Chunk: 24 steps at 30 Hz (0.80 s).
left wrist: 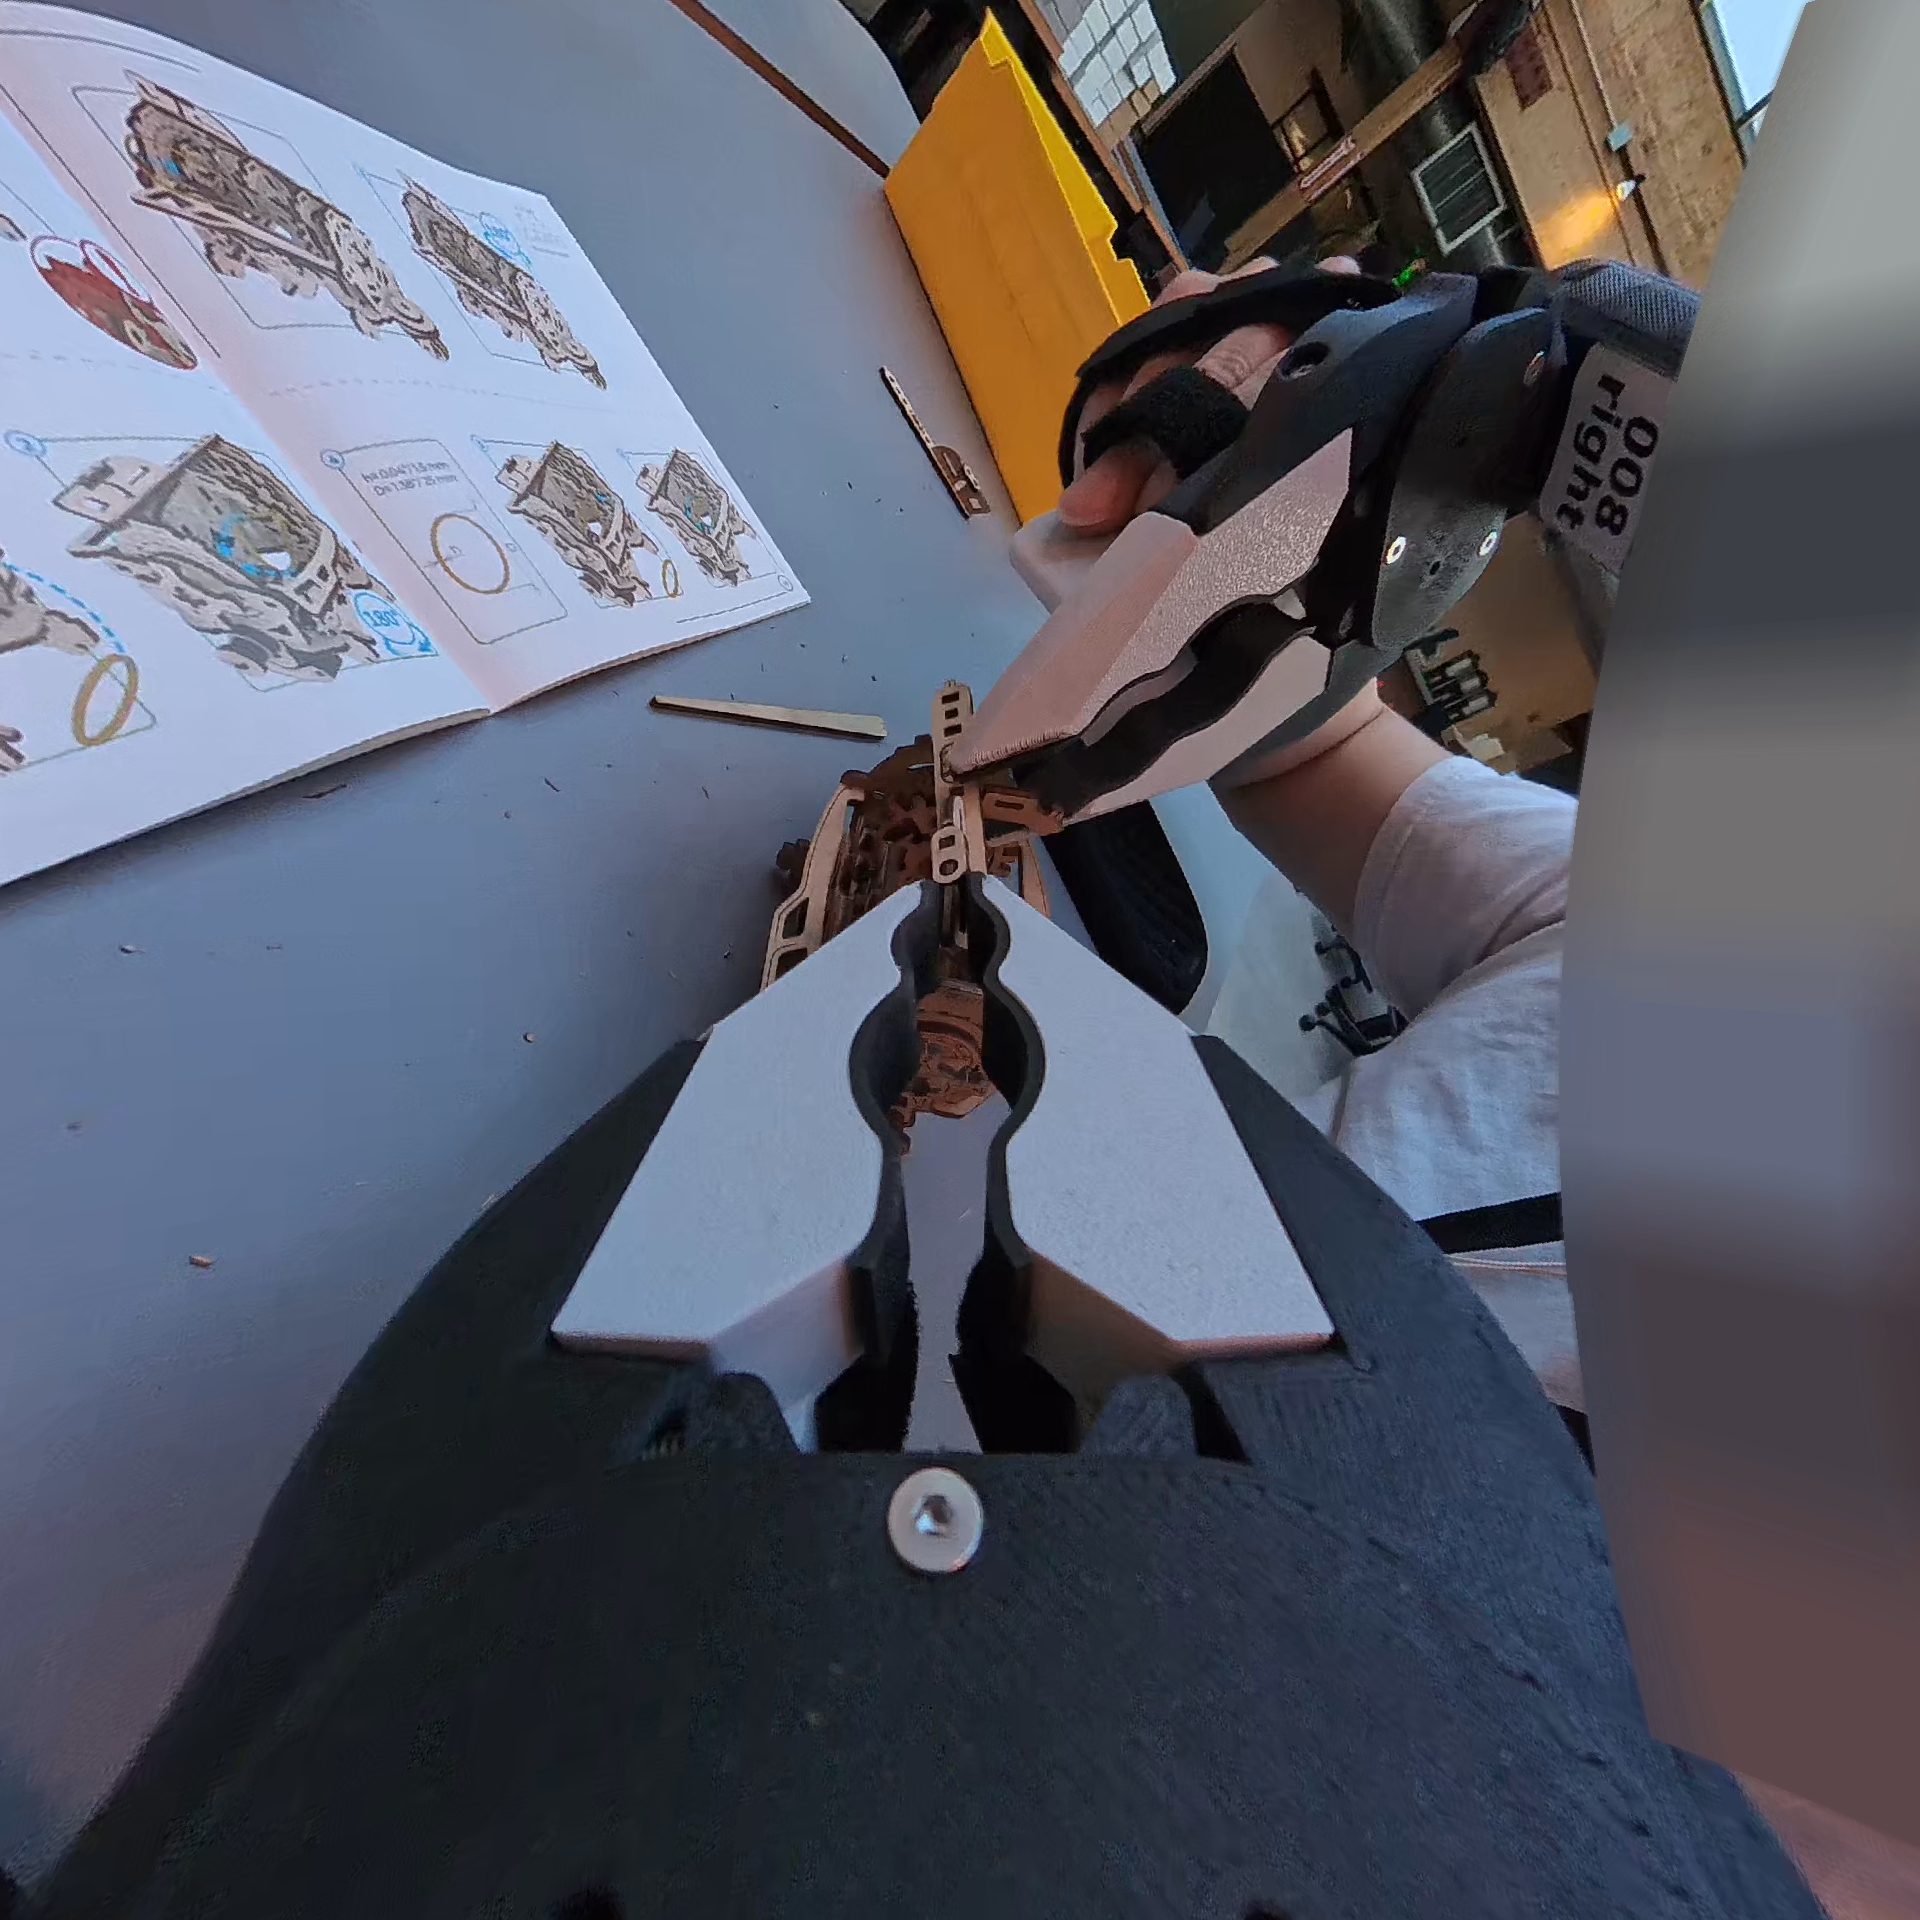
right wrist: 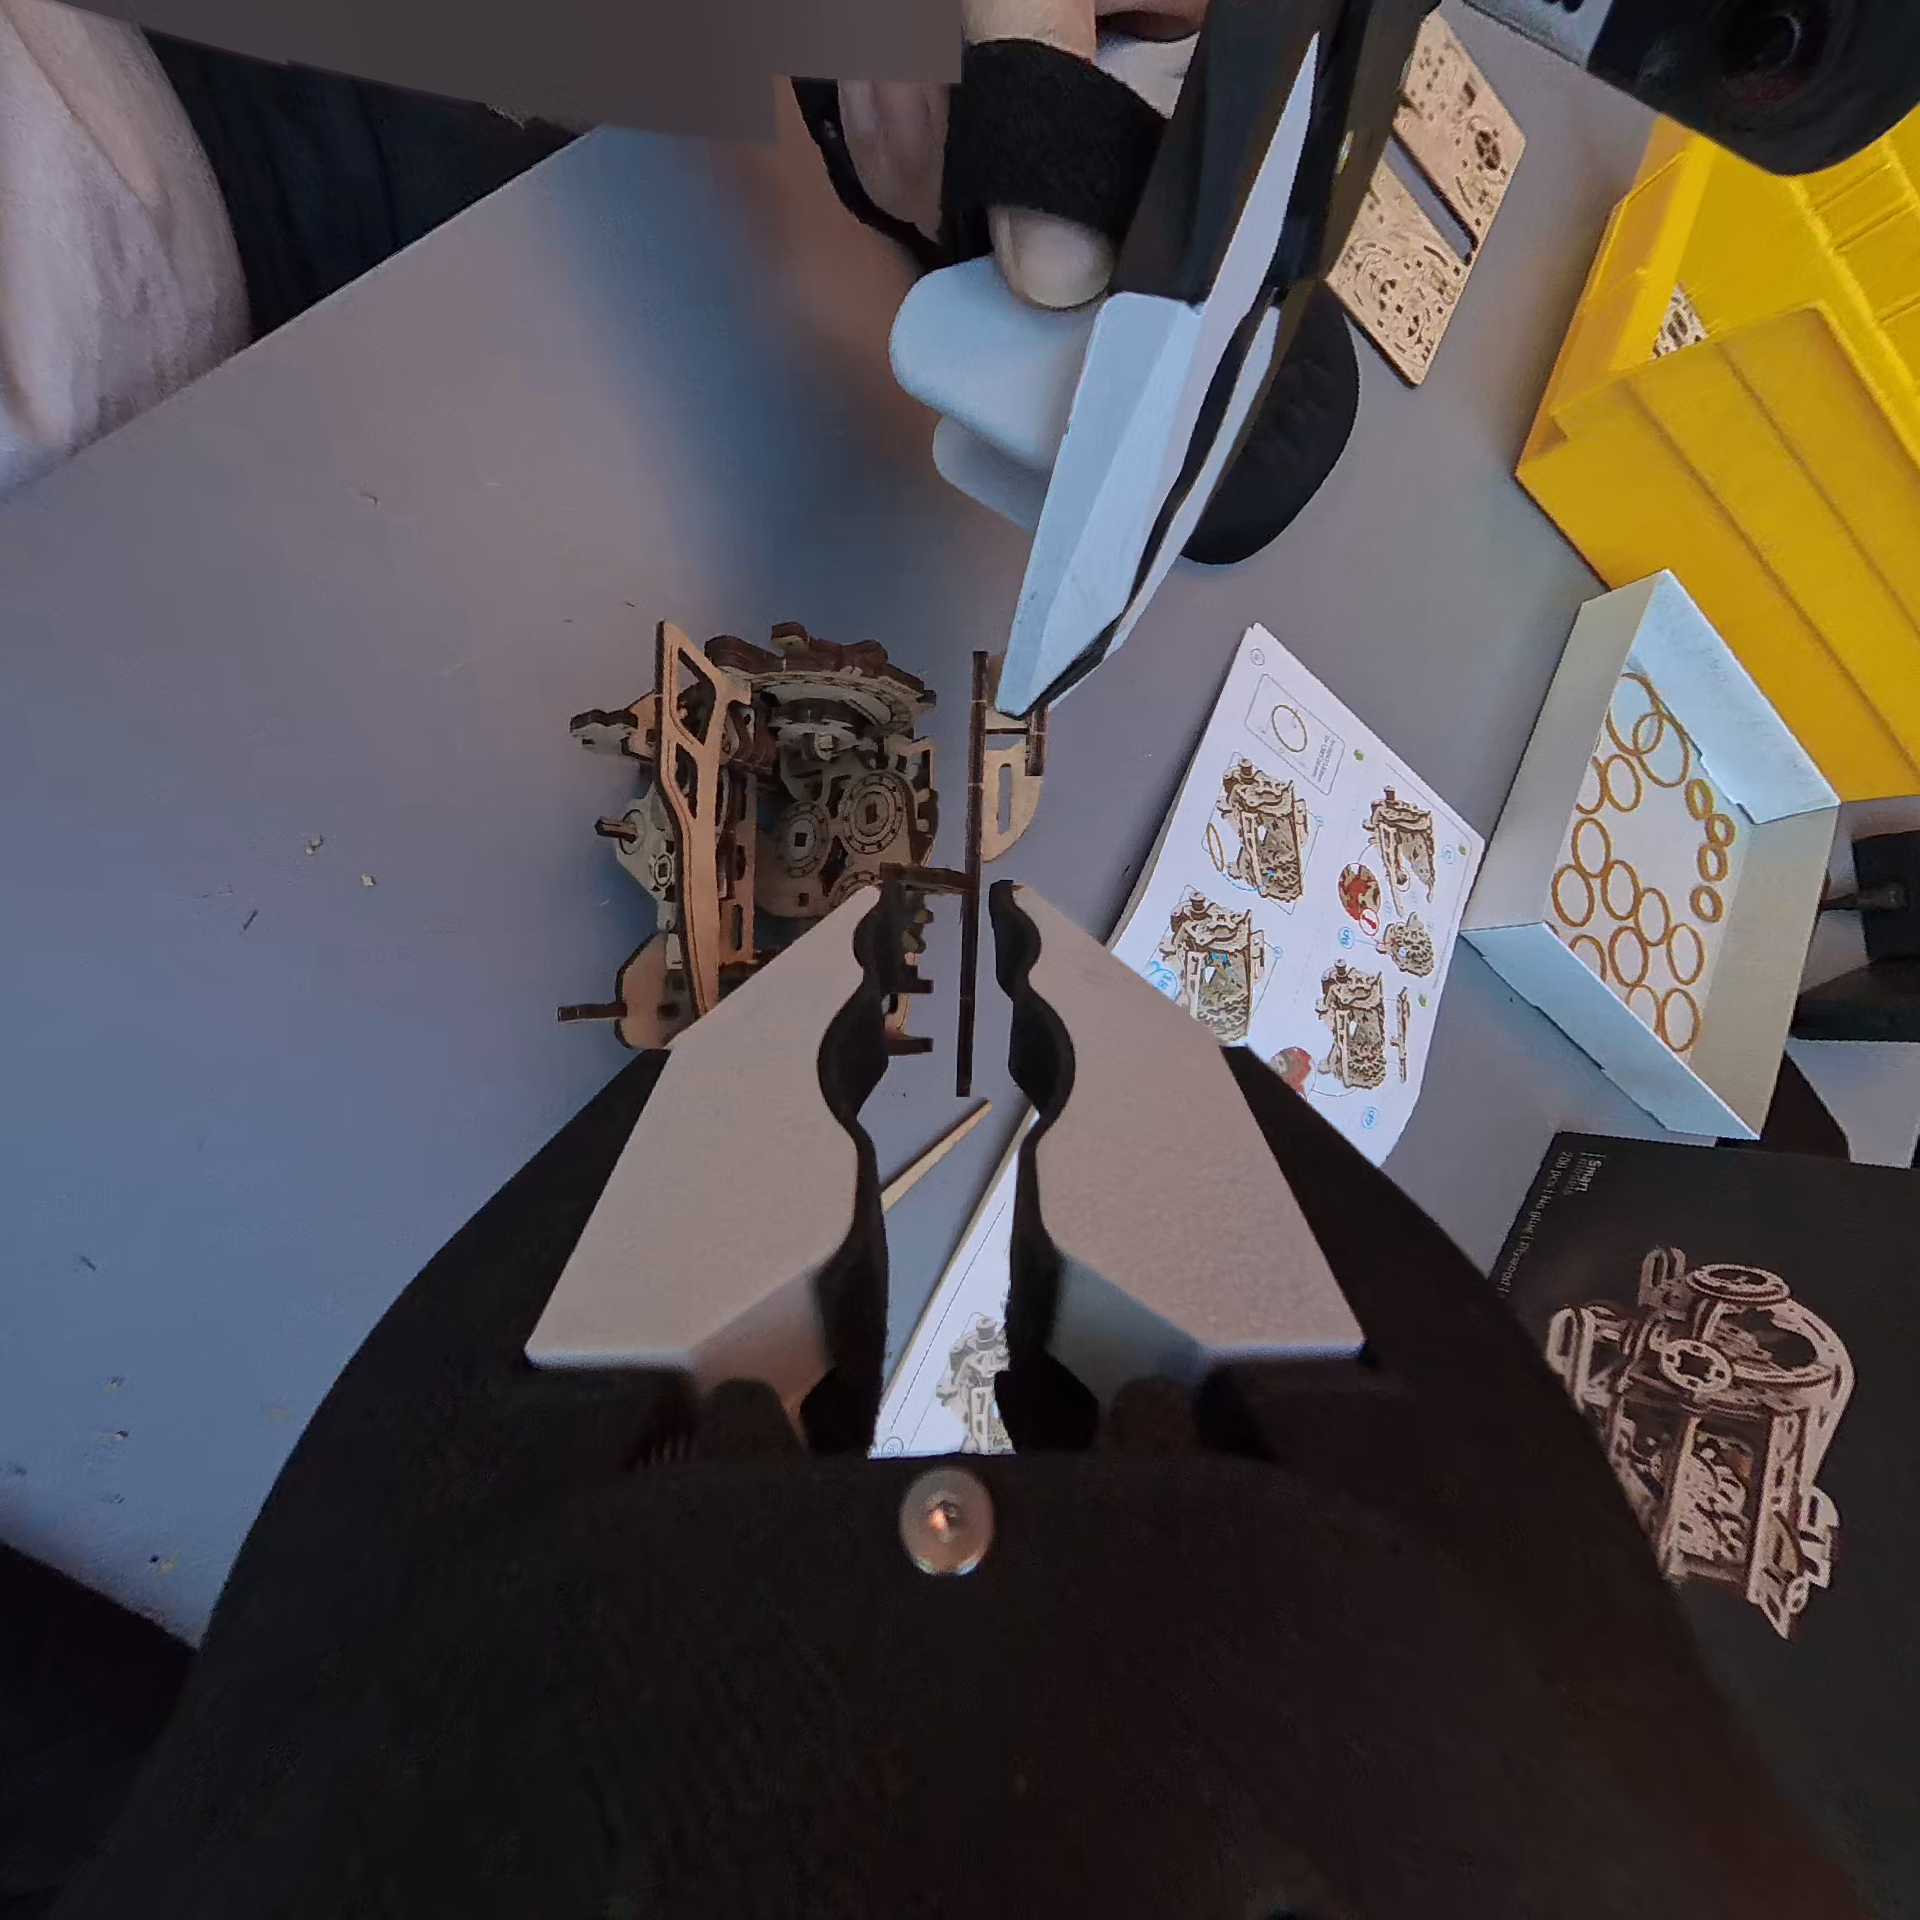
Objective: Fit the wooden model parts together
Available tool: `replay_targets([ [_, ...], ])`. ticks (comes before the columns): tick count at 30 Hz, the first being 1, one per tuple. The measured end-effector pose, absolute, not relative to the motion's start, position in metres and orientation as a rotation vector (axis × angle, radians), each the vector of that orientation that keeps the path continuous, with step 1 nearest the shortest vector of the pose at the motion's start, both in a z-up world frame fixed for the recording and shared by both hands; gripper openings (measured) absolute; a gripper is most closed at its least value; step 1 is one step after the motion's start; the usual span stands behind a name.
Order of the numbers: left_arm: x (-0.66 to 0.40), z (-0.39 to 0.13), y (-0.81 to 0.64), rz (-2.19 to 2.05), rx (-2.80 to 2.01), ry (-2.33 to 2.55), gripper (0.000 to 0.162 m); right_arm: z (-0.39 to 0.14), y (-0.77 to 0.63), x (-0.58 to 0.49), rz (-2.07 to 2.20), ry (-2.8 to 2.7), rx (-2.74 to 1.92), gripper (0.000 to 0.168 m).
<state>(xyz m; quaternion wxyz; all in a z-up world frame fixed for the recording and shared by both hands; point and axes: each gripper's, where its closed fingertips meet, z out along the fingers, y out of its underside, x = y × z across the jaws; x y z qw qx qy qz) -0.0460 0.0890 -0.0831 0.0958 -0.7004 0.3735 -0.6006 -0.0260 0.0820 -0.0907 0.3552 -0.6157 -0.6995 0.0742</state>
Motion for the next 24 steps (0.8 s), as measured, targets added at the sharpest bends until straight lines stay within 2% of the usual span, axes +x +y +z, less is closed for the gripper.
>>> replay_targets([
  [12,-0.0477,-0.0852,0.0882,-1.915,-2.071,1.021,0.002,-0.0993,0.0788,-0.0308,0.011,-1.826,-1.557,0.024],
  [19,-0.0483,-0.0896,0.0882,-1.898,-2.088,1.018,0.002,-0.0960,0.0804,-0.0346,-0.110,-1.818,-1.492,0.013],
  [24,-0.0490,-0.0924,0.0889,-1.902,-2.101,0.993,0.002,-0.0998,0.0826,-0.0333,-0.157,-1.823,-1.503,0.014],
])
